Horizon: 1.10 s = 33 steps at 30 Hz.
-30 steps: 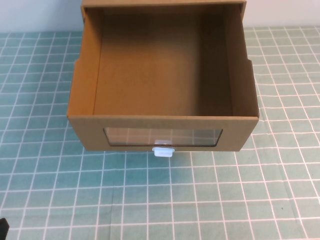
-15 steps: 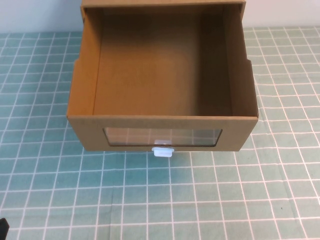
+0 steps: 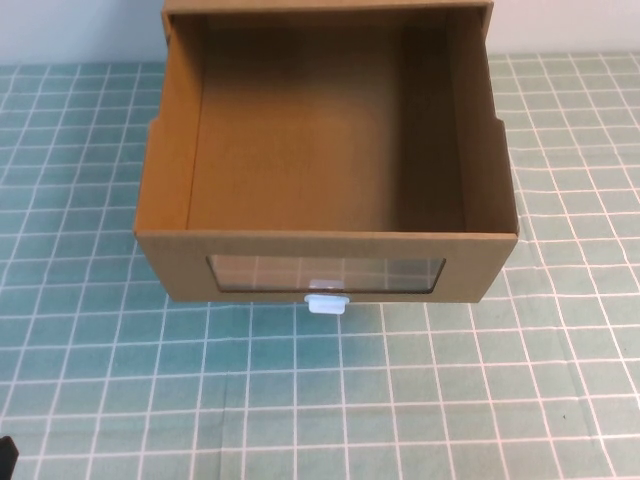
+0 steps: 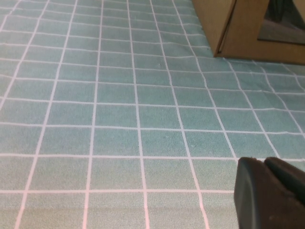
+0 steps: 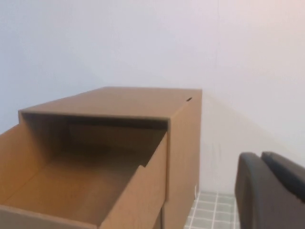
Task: Open the shoe box
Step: 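Pull the top drawer of the cardboard box fully open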
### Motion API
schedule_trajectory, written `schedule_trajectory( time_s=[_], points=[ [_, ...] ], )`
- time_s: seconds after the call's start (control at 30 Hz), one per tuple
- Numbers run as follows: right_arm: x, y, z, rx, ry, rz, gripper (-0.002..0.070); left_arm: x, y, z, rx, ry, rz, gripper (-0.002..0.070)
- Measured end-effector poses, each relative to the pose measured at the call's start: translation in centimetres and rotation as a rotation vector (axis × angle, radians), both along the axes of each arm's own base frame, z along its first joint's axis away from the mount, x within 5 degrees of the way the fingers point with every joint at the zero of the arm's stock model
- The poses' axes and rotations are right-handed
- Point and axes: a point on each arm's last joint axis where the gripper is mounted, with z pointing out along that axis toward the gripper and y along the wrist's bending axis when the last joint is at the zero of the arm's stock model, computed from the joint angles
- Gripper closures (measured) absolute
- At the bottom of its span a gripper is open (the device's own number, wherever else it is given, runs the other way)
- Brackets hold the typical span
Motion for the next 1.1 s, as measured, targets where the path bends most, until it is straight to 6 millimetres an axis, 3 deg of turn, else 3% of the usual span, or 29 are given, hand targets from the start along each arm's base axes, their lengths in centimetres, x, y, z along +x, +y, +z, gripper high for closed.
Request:
schedule_trajectory(
  time_s=[0.13, 0.27, 0.53, 0.7, 1.1],
  points=[
    [-0.4, -0.5, -2.4, 0.065, 0.033, -0.040, 0.0689, 0.0, 0.0, 0.0, 0.000, 0.000, 0.000, 0.0680],
    [-0.4, -1.5, -6.3, 0.177, 0.186, -0.154, 0.0689, 0.0, 0.0, 0.0, 0.000, 0.000, 0.000, 0.0680],
    [-0.8, -2.2, -12.4, 0.037, 0.442, -0.277, 0.0689, 0.0, 0.0, 0.0, 0.000, 0.000, 0.000, 0.0680],
    [-1.3, -2.2, -13.6, 0.014, 0.565, -0.283, 0.0689, 0.0, 0.0, 0.0, 0.000, 0.000, 0.000, 0.0680],
    [-1.4, -2.2, -13.8, 0.013, 0.582, -0.284, 0.0689, 0.0, 0.0, 0.0, 0.000, 0.000, 0.000, 0.0680]
  ],
)
